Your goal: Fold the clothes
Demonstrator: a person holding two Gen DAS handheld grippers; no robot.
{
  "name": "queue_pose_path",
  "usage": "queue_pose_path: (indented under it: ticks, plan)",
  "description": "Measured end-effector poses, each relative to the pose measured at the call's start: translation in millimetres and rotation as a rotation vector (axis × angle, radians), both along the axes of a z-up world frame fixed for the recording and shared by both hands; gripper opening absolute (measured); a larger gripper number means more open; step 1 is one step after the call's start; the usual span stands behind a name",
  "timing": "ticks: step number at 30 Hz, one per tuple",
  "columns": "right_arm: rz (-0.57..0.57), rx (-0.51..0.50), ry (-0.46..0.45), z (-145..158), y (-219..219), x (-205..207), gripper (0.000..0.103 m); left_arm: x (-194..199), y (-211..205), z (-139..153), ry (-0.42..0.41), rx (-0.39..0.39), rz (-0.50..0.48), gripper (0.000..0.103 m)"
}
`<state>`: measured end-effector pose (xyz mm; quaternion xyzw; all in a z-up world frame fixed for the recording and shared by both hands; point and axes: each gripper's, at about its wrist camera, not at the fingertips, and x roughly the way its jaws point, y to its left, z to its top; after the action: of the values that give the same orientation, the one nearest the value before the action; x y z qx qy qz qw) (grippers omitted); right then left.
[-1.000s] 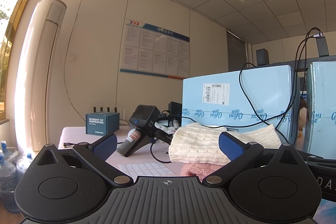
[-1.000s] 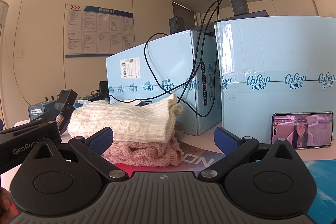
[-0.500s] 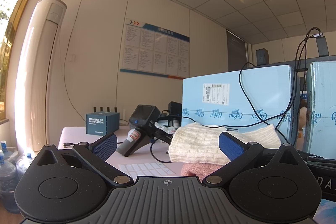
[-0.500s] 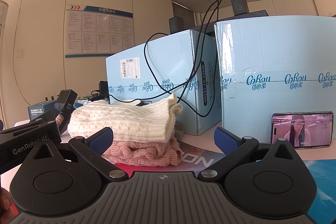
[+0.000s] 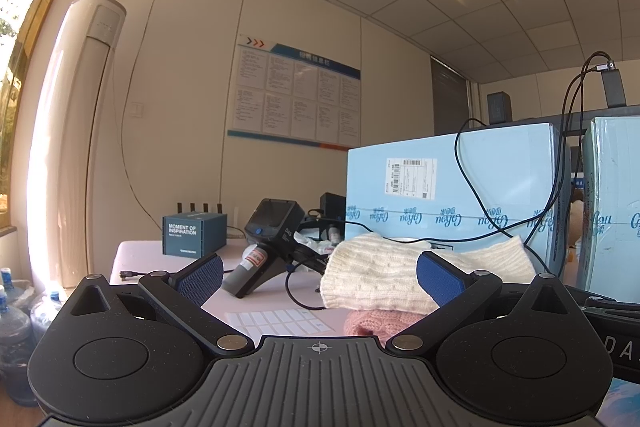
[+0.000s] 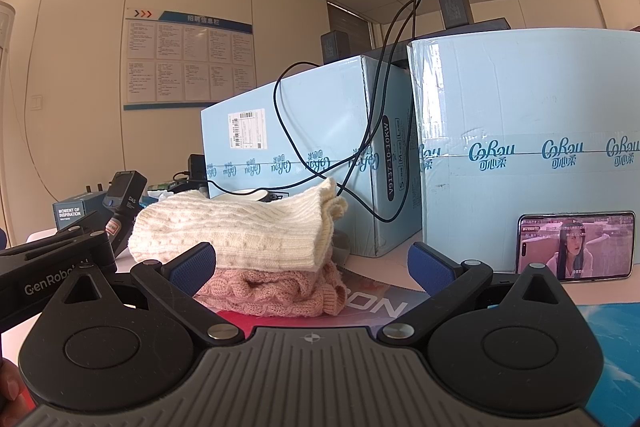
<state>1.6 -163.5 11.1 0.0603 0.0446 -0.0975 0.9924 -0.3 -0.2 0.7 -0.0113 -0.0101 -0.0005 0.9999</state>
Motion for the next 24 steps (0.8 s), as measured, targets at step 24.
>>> queue_pose_path:
  ticks: [24]
  plan:
    - [-0.005,-0.006,-0.007,1.3,1.2,-1.9,0.103,-0.2,1.8,-0.3,-0.009,-0.008,0.001,0.103]
